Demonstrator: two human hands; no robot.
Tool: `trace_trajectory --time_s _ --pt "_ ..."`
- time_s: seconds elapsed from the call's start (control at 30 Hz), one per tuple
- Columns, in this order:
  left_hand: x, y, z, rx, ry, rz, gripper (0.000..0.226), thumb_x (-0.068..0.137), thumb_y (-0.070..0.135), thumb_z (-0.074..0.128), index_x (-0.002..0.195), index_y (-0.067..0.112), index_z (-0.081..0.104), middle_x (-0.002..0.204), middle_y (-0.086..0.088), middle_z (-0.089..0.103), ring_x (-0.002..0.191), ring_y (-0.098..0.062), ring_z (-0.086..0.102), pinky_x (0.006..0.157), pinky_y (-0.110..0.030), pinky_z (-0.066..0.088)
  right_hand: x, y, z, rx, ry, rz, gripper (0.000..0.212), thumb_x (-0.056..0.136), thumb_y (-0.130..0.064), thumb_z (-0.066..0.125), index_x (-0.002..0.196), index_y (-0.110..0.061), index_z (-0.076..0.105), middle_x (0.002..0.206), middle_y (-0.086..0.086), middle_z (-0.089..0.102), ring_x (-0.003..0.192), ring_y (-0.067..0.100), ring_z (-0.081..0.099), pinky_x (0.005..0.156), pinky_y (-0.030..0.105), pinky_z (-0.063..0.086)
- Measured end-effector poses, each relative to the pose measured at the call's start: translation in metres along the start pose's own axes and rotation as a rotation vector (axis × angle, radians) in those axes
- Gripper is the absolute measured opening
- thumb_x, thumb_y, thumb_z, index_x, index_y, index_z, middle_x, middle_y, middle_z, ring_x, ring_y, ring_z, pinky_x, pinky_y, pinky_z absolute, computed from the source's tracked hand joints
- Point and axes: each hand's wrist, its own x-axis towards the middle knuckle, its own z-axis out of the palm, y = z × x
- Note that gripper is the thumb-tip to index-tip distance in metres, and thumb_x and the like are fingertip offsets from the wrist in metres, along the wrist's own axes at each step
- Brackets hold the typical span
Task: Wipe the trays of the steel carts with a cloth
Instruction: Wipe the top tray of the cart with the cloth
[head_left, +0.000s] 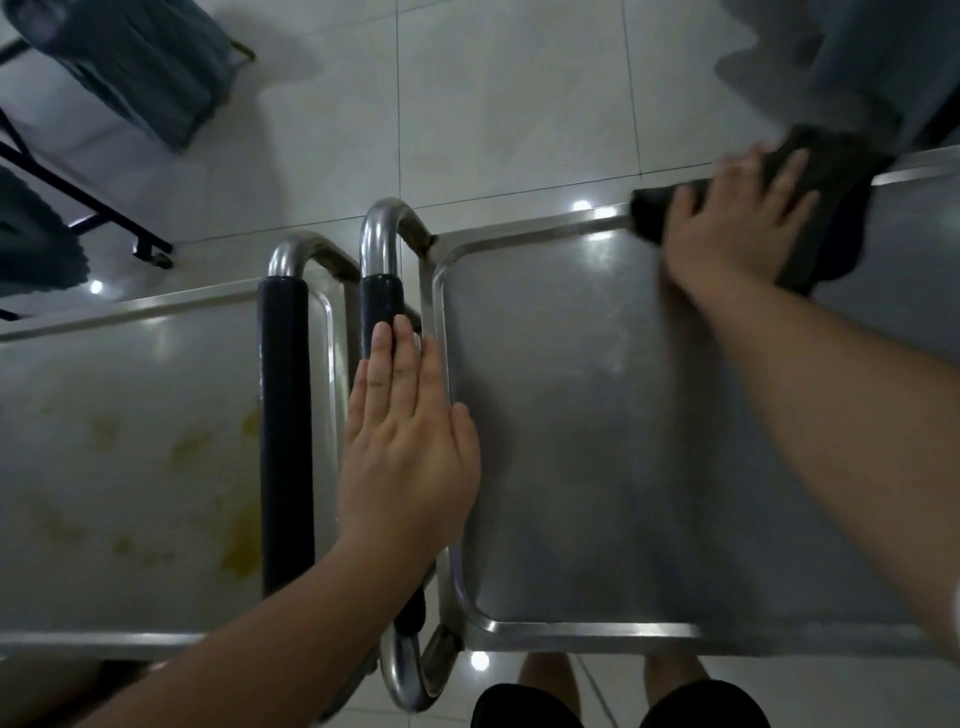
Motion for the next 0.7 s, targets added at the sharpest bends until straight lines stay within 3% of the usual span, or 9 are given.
trace_trajectory --time_s 0.17,0.27,0.47,0.57,0.7 --pt "0.001 -0.001 0.002 0.007 -0.006 -0.010 0.067 0.108 0.040 0.022 0.168 0.009 0.013 0.176 -0.006 -0.007 0.161 -0.013 -0.019 0.129 -0.032 -0.015 -0.088 -0.114 0.043 -0.047 -0.101 -0.520 0.075 0.102 -0.059 0.024 0.167 -0.024 0.014 0.176 -0.004 0.006 0.161 0.031 -0.007 0.126 0.059 -0.006" --pt "0.001 -0.001 0.002 0.021 -0.010 -0.004 0.068 0.108 0.039 0.021 0.168 0.008 0.011 0.176 -0.008 -0.007 0.161 -0.014 -0.018 0.129 -0.033 -0.014 -0.124 -0.141 0.059 -0.066 -0.155 -0.742 0.070 0.106 -0.055 0.021 0.168 -0.024 0.010 0.176 -0.005 0.005 0.161 0.027 -0.009 0.128 0.056 -0.006" --pt "0.000 0.001 -0.002 0.045 -0.061 -0.003 0.069 0.108 0.041 0.010 0.168 0.008 -0.002 0.174 -0.008 -0.019 0.159 -0.017 -0.025 0.129 -0.037 -0.015 -0.165 -0.111 0.062 -0.164 -0.264 -0.966 0.076 0.098 -0.059 0.003 0.166 -0.028 -0.009 0.175 -0.007 -0.011 0.159 0.025 -0.019 0.128 0.057 -0.006" --pt "0.000 0.001 -0.001 0.126 -0.079 0.001 0.071 0.104 0.043 -0.003 0.167 0.010 -0.011 0.169 -0.004 -0.032 0.153 -0.014 -0.037 0.123 -0.033 -0.026 -0.207 -0.085 0.067 -0.182 -0.285 -1.026 0.081 0.099 -0.062 0.016 0.162 -0.025 -0.019 0.174 -0.004 -0.014 0.159 0.028 -0.020 0.127 0.058 -0.004" --pt "0.000 0.000 0.002 0.050 -0.049 -0.013 0.066 0.110 0.042 0.008 0.168 0.010 0.000 0.174 -0.007 -0.019 0.158 -0.017 -0.027 0.129 -0.039 -0.016 -0.275 -0.040 0.074 -0.021 -0.280 -1.024 0.078 0.105 -0.061 0.031 0.166 -0.024 -0.002 0.175 -0.001 0.004 0.162 0.025 -0.007 0.128 0.057 0.005"
